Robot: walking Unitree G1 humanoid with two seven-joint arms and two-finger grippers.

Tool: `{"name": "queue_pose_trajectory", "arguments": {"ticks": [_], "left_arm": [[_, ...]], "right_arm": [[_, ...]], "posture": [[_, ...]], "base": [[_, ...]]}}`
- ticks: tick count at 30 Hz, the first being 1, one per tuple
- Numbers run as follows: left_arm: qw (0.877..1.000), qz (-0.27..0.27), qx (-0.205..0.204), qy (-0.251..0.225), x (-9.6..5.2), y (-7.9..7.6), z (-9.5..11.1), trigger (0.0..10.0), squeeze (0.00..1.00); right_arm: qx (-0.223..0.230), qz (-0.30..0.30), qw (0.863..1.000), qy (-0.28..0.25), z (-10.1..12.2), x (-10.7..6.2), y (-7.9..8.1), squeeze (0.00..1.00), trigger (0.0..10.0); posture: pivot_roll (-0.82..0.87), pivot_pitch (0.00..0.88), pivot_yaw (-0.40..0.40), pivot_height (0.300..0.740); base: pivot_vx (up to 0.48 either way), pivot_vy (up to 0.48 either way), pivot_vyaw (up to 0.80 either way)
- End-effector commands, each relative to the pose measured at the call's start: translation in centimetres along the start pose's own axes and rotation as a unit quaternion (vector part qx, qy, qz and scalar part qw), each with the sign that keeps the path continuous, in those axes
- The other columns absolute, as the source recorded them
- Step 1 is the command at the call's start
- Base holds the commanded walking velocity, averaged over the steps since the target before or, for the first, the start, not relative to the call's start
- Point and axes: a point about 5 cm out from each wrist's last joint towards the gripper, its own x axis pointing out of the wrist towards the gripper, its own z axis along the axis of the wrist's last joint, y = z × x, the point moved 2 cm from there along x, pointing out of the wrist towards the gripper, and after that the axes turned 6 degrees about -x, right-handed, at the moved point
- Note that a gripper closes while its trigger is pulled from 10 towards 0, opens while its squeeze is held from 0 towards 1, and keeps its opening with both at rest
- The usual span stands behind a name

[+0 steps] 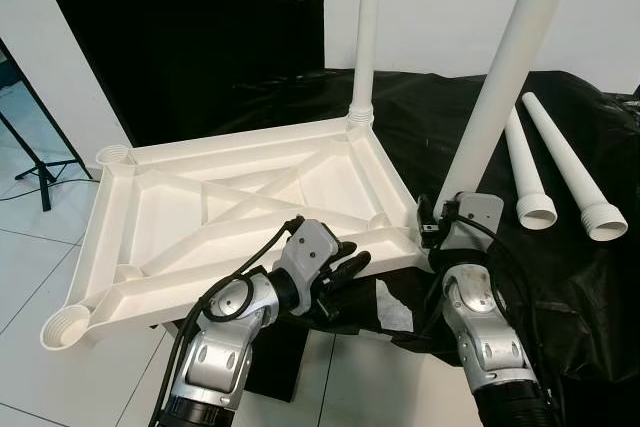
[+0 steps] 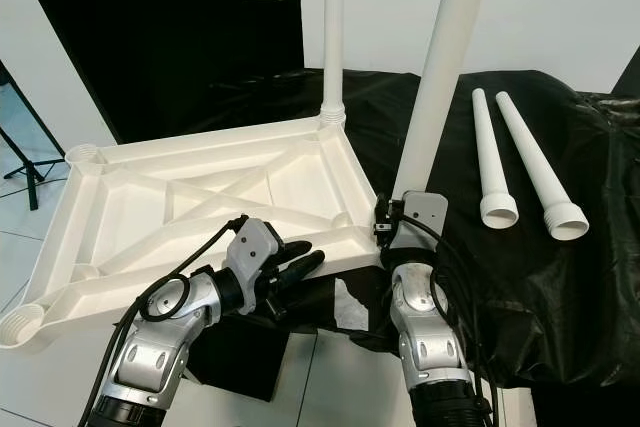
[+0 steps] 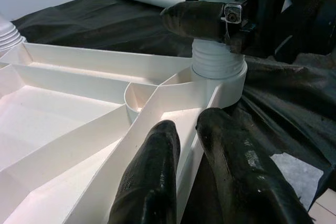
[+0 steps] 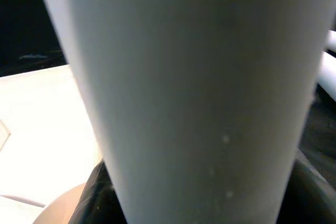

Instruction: Building children table

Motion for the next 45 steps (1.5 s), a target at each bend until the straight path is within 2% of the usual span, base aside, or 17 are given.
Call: {"name": "queue_pose_trajectory", "arguments": {"ticks": [1, 5, 6, 7, 8, 9, 20, 21, 30, 34, 35, 36, 37, 38, 41, 42, 45], "left_arm": [[0.997, 0.074, 0.001, -0.004, 0.0, 1.3, 0.0, 10.0, 0.0], [0.997, 0.073, 0.003, -0.003, 0.0, 1.3, 0.0, 10.0, 0.0], [0.997, 0.072, 0.003, -0.002, 0.0, 1.3, 0.0, 10.0, 0.0], [0.997, 0.072, 0.003, -0.002, 0.0, 1.3, 0.0, 10.0, 0.0], [0.997, 0.072, 0.003, -0.002, 0.0, 1.3, 0.0, 10.0, 0.0], [0.998, 0.07, 0.002, -0.002, 0.0, 1.3, 0.0, 10.0, 0.0], [0.998, 0.059, -0.004, 0.004, -0.1, 0.8, -0.3, 10.0, 0.0], [0.999, 0.053, -0.006, 0.007, -0.1, 0.5, -0.4, 10.0, 0.0], [0.999, 0.039, -0.01, 0.01, 0.0, -0.2, -0.5, 10.0, 0.0], [0.999, 0.04, -0.014, 0.009, 0.0, -0.3, -0.6, 10.0, 0.0], [0.999, 0.04, -0.014, 0.009, 0.0, -0.4, -0.6, 10.0, 0.0], [0.999, 0.04, -0.014, 0.009, 0.0, -0.4, -0.6, 10.0, 0.0], [0.999, 0.035, -0.016, 0.006, 0.0, -0.5, -0.5, 10.0, 0.0], [0.999, 0.025, -0.028, 0.003, 0.0, -0.6, -0.4, 10.0, 0.0], [0.999, 0.02, -0.036, 0.002, 0.0, -0.6, -0.4, 10.0, 0.0], [0.999, 0.01, -0.04, 0.002, -0.1, -0.8, -0.4, 10.0, 1.0], [0.999, 0.0, -0.037, 0.002, -0.1, -1.0, -0.3, 10.0, 1.0]], "right_arm": [[0.004, 0.003, 1.0, 0.031, -1.4, -0.3, 0.3, 0.0, 10.0], [0.008, 0.008, 1.0, 0.02, -1.1, -0.4, 0.3, 0.0, 10.0], [0.014, 0.013, 1.0, 0.014, -0.9, -0.4, 0.2, 0.08, 10.0], [0.014, 0.013, 1.0, 0.014, -0.9, -0.4, 0.2, 0.08, 10.0], [0.016, 0.017, 1.0, 0.009, -0.8, -0.4, 0.2, 0.33, 10.0], [0.017, 0.023, 1.0, 0.003, -0.6, -0.5, 0.0, 1.0, 10.0], [0.002, 0.125, 0.992, -0.031, -0.1, -1.3, -1.6, 1.0, 10.0], [-0.009, 0.184, 0.982, -0.032, -0.2, -1.3, -2.3, 0.0, 10.0], [-0.039, 0.276, 0.96, -0.03, 0.0, -0.4, -3.2, 0.0, 10.0], [-0.059, 0.332, 0.941, -0.026, 0.0, 0.3, -2.9, 0.0, 10.0], [-0.064, 0.345, 0.936, -0.024, -0.1, 0.5, -2.8, 0.0, 6.5], [-0.064, 0.345, 0.936, -0.024, -0.1, 0.5, -2.8, 0.0, 6.5], [-0.067, 0.356, 0.932, -0.022, -0.1, 0.6, -2.7, 0.0, 4.2], [-0.071, 0.367, 0.927, -0.02, -0.2, 0.7, -2.6, 0.0, 0.6], [-0.072, 0.37, 0.926, -0.019, -0.3, 0.8, -2.6, 0.0, 0.6], [-0.077, 0.373, 0.924, -0.018, -0.3, 0.8, -2.6, 0.0, 0.0], [-0.079, 0.377, 0.923, -0.017, -0.4, 0.8, -2.7, 0.0, 0.0]], "posture": [[0.02, 0.0, 0.025, 0.74], [0.02, 0.0, 0.025, 0.74], [0.02, 0.0, 0.025, 0.74], [0.02, 0.0, 0.025, 0.74], [0.02, 0.0, 0.024, 0.74], [0.02, 0.0, 0.022, 0.74], [0.02, 0.0, 0.024, 0.74], [0.02, 0.0, 0.028, 0.74], [0.02, 0.0, 0.028, 0.74], [0.03, 0.0, 0.022, 0.74], [0.03, 0.0, 0.019, 0.74], [0.03, 0.0, 0.019, 0.74], [0.04, 0.0, 0.015, 0.74], [0.04, 0.0, 0.014, 0.74], [0.04, 0.0, 0.013, 0.74], [0.04, 0.0, 0.009, 0.74], [0.04, 0.0, 0.007, 0.74]], "base": [[0.0, 0.0, 0.0], [0.0, 0.0, 0.0], [0.0, 0.0, 0.0], [0.0, 0.0, 0.0], [0.0, 0.0, 0.0], [0.0, 0.0, 0.0], [0.0, 0.0, 0.0], [0.0, 0.0, 0.0], [0.0, 0.0, 0.0], [0.0, 0.0, 0.0], [0.0, 0.0, 0.0], [0.0, 0.0, 0.0], [0.0, 0.0, 0.0], [0.0, 0.0, 0.0], [0.0, 0.0, 0.0], [0.0, 0.0, 0.0], [0.0, 0.0, 0.0]]}}
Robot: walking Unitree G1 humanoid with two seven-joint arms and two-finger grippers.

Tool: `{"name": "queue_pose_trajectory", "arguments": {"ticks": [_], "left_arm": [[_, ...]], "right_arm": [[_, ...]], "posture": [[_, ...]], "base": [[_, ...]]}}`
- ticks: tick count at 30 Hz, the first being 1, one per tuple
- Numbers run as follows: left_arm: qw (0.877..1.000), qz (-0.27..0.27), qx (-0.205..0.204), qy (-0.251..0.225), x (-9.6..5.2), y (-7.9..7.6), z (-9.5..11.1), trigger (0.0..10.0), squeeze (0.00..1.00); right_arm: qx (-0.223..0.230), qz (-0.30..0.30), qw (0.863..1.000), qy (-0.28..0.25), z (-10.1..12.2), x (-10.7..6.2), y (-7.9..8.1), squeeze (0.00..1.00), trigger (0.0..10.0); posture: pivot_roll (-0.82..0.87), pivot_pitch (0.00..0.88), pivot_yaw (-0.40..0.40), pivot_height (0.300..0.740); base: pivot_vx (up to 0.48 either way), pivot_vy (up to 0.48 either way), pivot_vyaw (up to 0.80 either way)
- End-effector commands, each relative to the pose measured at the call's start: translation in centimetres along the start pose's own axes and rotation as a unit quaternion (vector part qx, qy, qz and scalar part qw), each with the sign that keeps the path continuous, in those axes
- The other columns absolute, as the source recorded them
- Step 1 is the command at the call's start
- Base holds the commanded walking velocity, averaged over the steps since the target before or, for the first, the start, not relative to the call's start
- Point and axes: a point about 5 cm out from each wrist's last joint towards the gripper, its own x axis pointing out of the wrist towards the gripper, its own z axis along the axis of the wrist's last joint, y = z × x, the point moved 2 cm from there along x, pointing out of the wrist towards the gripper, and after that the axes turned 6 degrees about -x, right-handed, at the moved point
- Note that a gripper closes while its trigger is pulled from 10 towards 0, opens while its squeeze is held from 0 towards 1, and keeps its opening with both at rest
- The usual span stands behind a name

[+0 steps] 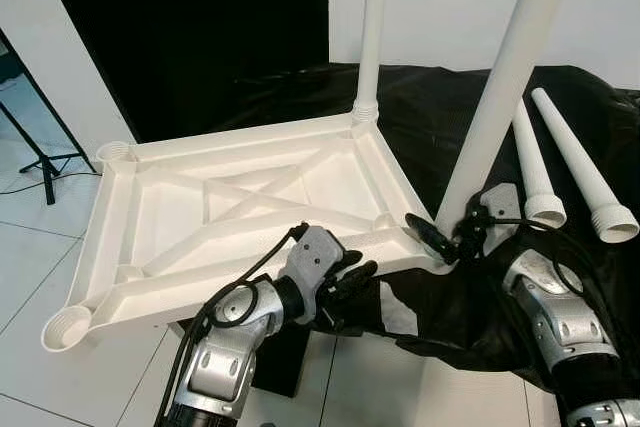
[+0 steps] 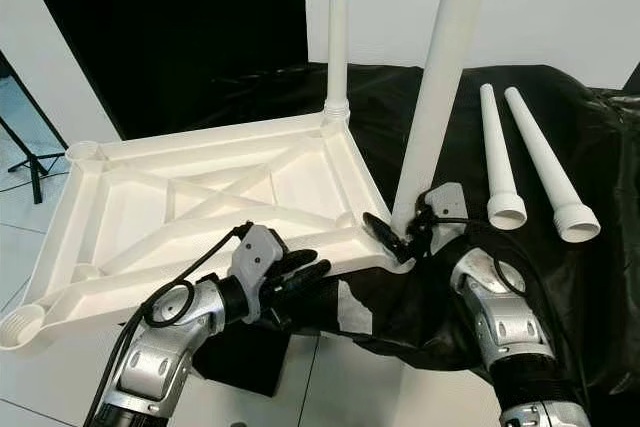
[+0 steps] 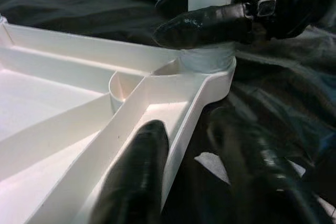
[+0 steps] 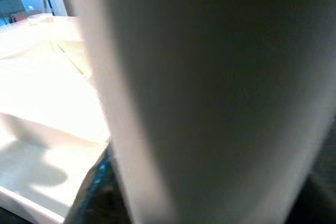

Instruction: Building children table

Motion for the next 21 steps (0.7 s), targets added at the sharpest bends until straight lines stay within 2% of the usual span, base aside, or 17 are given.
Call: {"name": "queue_pose_trajectory", "arguments": {"ticks": [1, 2, 7, 8, 15, 17, 20, 21], "left_arm": [[1.0, 0.015, 0.002, 0.001, -0.1, 0.0, 0.0, 10.0, 1.0], [1.0, 0.012, 0.015, 0.003, 0.0, -0.2, 0.0, 10.0, 0.0], [1.0, 0.011, 0.026, 0.005, 0.1, -0.3, 0.0, 10.0, 0.0], [0.999, 0.016, 0.03, 0.007, 0.1, -0.2, -0.1, 10.0, 0.0], [0.999, 0.021, 0.033, 0.011, 0.0, -0.2, -0.2, 10.0, 0.0], [0.999, 0.024, 0.032, 0.013, 0.0, -0.2, -0.2, 10.0, 0.0], [0.999, 0.026, 0.032, 0.013, 0.0, -0.1, -0.2, 10.0, 0.0], [0.999, 0.027, 0.032, 0.014, 0.0, -0.1, -0.2, 10.0, 0.0]], "right_arm": [[-0.009, 0.018, 1.0, 0.005, -0.1, 0.2, 0.3, 0.0, 0.0], [-0.006, 0.017, 1.0, 0.005, -0.2, 0.1, 0.3, 0.0, 0.0], [0.0, 0.005, 1.0, 0.008, -0.4, 0.0, 0.1, 0.0, 0.0], [0.007, -0.019, 1.0, 0.014, -0.5, 0.1, -0.1, 0.0, 10.0], [0.017, -0.078, 0.996, 0.028, -0.8, 0.3, -0.3, 0.0, 10.0], [0.012, -0.121, 0.992, 0.033, -0.8, 0.4, 0.1, 0.0, 10.0], [0.013, -0.144, 0.989, 0.038, -0.9, 0.5, 0.2, 0.0, 10.0], [0.023, -0.177, 0.983, 0.046, -1.2, 0.6, 0.4, 0.0, 10.0]], "posture": [[0.04, 0.0, 0.007, 0.74], [0.04, 0.0, 0.007, 0.74], [0.03, 0.0, 0.008, 0.74], [0.03, 0.0, 0.009, 0.74], [0.03, 0.0, 0.008, 0.74], [0.03, 0.0, 0.004, 0.74], [0.03, 0.0, 0.004, 0.74], [0.03, 0.0, 0.004, 0.74]], "base": [[0.0, 0.0, 0.0], [0.0, 0.0, 0.0], [0.0, 0.0, 0.0], [0.0, 0.0, 0.0], [0.0, 0.0, 0.0], [0.0, 0.0, 0.0], [0.0, 0.0, 0.0], [0.0, 0.0, 0.0]]}}
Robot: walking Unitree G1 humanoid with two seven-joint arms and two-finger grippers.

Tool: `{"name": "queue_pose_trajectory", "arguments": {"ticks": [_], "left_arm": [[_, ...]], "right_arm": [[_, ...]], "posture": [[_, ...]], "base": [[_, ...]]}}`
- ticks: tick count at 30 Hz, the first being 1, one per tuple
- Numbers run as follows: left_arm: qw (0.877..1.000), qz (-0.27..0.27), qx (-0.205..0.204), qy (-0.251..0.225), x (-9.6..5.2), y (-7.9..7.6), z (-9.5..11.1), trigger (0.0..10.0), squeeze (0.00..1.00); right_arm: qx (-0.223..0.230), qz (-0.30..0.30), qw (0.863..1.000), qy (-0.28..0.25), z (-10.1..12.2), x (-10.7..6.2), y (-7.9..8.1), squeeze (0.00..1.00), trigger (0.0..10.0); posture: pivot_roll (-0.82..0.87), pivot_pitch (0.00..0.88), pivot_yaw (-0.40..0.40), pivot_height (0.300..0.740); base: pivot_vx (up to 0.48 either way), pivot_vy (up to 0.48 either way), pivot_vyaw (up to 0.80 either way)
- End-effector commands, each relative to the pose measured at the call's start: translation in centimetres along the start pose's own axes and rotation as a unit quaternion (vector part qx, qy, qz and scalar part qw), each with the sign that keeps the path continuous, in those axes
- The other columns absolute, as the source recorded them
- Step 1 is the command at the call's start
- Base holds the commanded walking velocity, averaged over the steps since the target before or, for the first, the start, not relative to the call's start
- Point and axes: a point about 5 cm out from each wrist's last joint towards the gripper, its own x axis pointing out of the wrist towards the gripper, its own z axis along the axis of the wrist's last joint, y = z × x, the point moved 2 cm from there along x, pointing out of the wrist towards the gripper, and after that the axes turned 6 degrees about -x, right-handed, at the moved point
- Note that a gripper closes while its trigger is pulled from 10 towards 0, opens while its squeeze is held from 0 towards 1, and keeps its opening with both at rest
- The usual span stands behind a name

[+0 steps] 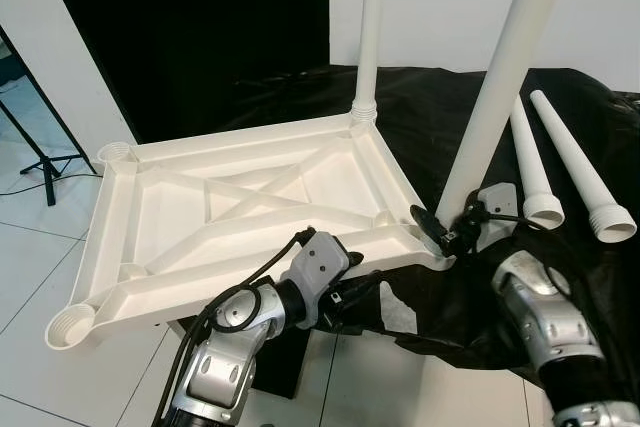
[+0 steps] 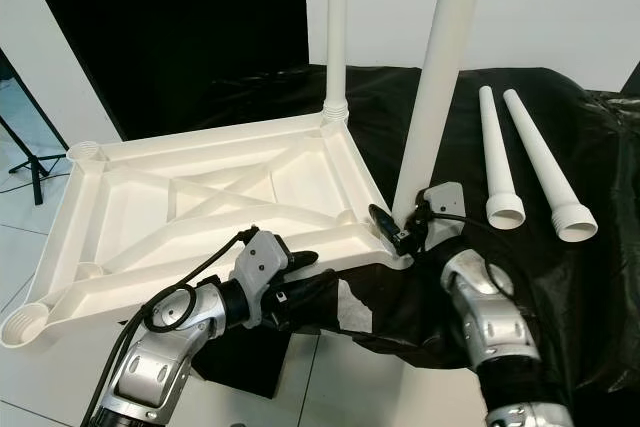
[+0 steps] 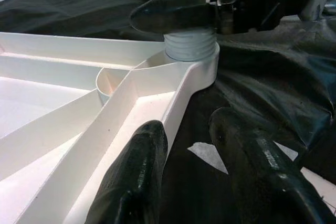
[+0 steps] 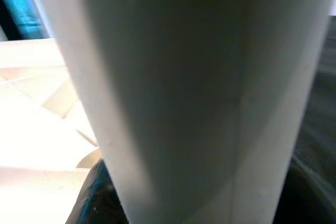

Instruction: Building children table

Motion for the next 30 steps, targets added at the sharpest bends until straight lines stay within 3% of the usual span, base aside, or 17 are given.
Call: {"name": "queue_pose_trajectory", "arguments": {"ticks": [1, 9, 11, 16, 30], "left_arm": [[0.999, 0.039, 0.001, -0.003, 0.0, 0.4, 0.1, 10.0, 0.0], [0.999, 0.039, 0.001, -0.003, 0.0, 0.4, 0.1, 10.0, 0.0], [0.999, 0.043, 0.002, -0.002, 0.0, 0.6, 0.0, 10.0, 0.0], [0.999, 0.044, 0.008, 0.0, 0.0, 0.9, 0.1, 10.0, 0.0], [0.999, 0.042, 0.008, 0.0, 0.0, 0.9, 0.1, 10.0, 0.0]], "right_arm": [[-0.003, -0.046, 0.998, 0.043, -1.3, -0.2, 0.1, 0.0, 10.0], [-0.003, -0.046, 0.998, 0.043, -1.3, -0.2, 0.1, 0.0, 10.0], [0.022, -0.12, 0.991, 0.053, -1.5, -0.6, 1.5, 0.0, 10.0], [0.049, -0.182, 0.981, 0.05, -1.2, -1.2, 2.9, 0.0, 10.0], [0.037, -0.191, 0.98, 0.037, -0.5, -1.3, 2.7, 0.0, 10.0]], "posture": [[0.03, 0.0, 0.004, 0.74], [0.03, 0.0, 0.004, 0.74], [0.04, 0.0, 0.008, 0.74], [0.03, 0.0, 0.01, 0.74], [0.03, 0.0, 0.01, 0.74]], "base": [[0.0, 0.0, 0.0], [0.0, 0.0, 0.0], [0.0, 0.0, 0.0], [0.0, 0.0, 0.0], [0.0, 0.0, 0.0]]}}
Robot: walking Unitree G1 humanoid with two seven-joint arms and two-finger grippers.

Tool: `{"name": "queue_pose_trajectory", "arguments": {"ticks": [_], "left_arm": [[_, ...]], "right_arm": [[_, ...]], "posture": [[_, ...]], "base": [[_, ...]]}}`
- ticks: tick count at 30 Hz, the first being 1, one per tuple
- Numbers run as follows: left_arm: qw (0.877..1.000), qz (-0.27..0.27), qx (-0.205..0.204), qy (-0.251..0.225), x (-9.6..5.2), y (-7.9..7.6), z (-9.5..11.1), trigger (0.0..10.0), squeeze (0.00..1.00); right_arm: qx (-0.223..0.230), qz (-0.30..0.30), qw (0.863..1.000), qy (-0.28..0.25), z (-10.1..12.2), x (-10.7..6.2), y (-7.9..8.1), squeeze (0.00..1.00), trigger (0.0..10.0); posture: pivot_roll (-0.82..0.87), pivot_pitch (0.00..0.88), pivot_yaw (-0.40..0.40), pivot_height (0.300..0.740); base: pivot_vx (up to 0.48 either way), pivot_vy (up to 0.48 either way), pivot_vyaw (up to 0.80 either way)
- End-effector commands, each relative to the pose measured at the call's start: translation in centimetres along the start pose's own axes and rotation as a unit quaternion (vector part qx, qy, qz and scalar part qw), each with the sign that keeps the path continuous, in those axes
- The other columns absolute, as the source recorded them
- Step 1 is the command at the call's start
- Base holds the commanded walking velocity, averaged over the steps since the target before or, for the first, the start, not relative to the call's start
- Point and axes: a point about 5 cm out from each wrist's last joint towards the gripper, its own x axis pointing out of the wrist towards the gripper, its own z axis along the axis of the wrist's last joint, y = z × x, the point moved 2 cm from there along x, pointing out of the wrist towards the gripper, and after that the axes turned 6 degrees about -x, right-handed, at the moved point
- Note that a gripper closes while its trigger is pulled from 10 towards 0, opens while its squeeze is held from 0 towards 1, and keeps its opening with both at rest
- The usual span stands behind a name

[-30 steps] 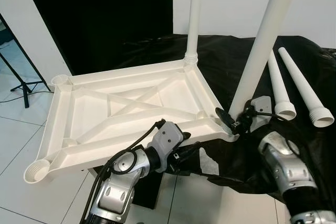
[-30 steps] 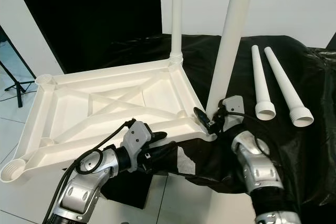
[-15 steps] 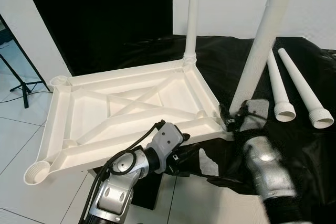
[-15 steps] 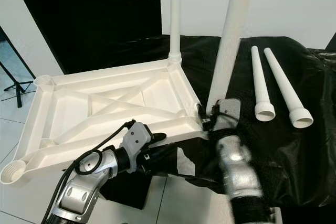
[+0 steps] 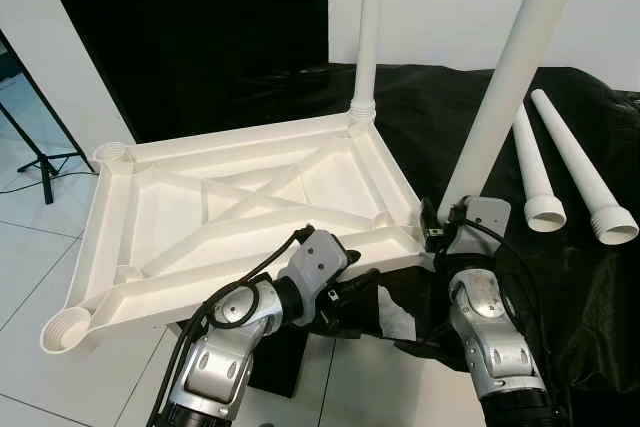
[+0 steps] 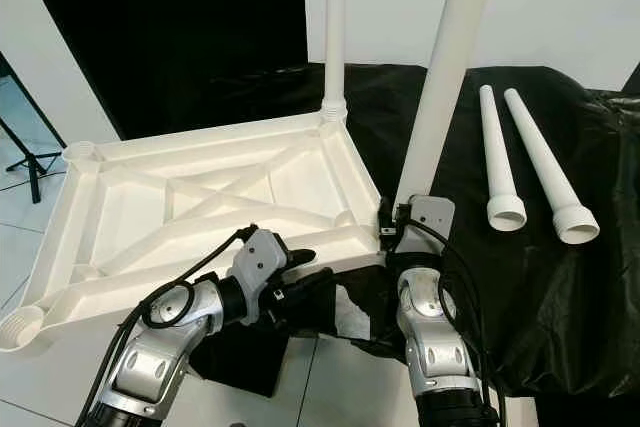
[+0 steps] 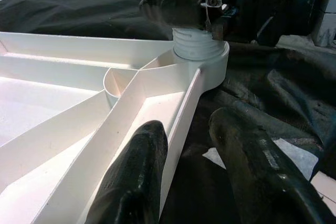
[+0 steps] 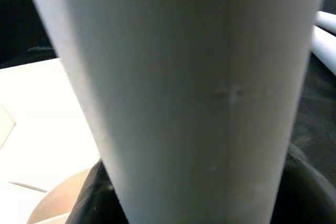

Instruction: Building children table

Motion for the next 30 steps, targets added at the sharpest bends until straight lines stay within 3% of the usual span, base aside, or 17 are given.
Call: {"name": "queue_pose_trajectory", "arguments": {"ticks": [1, 12, 13, 14, 20, 26, 27, 28, 30], "left_arm": [[0.999, 0.04, -0.001, -0.002, -0.1, 0.5, -0.1, 10.0, 0.0], [0.999, 0.044, -0.003, -0.002, -0.1, 0.7, -0.1, 10.0, 0.0], [0.999, 0.045, -0.002, -0.001, -0.1, 0.7, -0.1, 10.0, 0.0], [0.999, 0.045, -0.001, -0.001, -0.1, 0.8, 0.0, 10.0, 0.0], [0.999, 0.046, 0.002, -0.003, 0.1, 0.9, 0.1, 10.0, 0.0], [0.999, 0.047, 0.009, 0.0, 0.2, 1.0, 0.1, 10.0, 0.0], [0.999, 0.049, 0.008, -0.001, 0.2, 1.0, 0.1, 10.0, 0.0], [0.999, 0.052, 0.008, -0.002, 0.1, 1.1, 0.2, 10.0, 0.0], [0.998, 0.054, 0.008, -0.003, 0.1, 1.1, 0.2, 10.0, 0.0]], "right_arm": [[-0.002, 0.014, 1.0, 0.018, -0.9, -0.5, 0.2, 1.0, 10.0], [-0.021, 0.137, 0.99, -0.022, -0.1, -0.9, -1.3, 1.0, 10.0], [-0.025, 0.163, 0.986, -0.026, 0.0, -0.8, -1.6, 0.67, 10.0], [-0.026, 0.192, 0.981, -0.026, 0.0, -0.6, -1.9, 0.0, 10.0], [-0.049, 0.279, 0.959, -0.031, 0.5, 1.0, -2.3, 0.0, 10.0], [-0.066, 0.31, 0.948, -0.039, 0.7, 1.7, -2.3, 0.0, 10.0], [-0.067, 0.316, 0.945, -0.038, 0.6, 1.7, -2.2, 0.0, 8.7], [-0.067, 0.327, 0.942, -0.033, 0.5, 1.7, -2.2, 0.0, 0.0], [-0.066, 0.334, 0.94, -0.03, 0.3, 1.6, -2.1, 0.0, 0.0]], "posture": [[0.03, 0.0, 0.012, 0.74], [0.02, 0.0, 0.023, 0.74], [0.02, 0.0, 0.022, 0.74], [0.02, 0.0, 0.023, 0.74], [0.01, 0.0, 0.023, 0.74], [0.02, 0.0, 0.016, 0.74], [0.03, 0.0, 0.011, 0.74], [0.03, 0.0, 0.007, 0.74], [0.03, 0.0, 0.007, 0.74]], "base": [[0.0, 0.0, 0.0], [0.0, 0.0, 0.0], [0.0, 0.0, 0.0], [0.0, 0.0, 0.0], [0.0, 0.0, 0.0], [0.0, 0.0, 0.0], [0.0, 0.0, 0.0], [0.0, 0.0, 0.0], [0.0, 0.0, 0.0]]}}
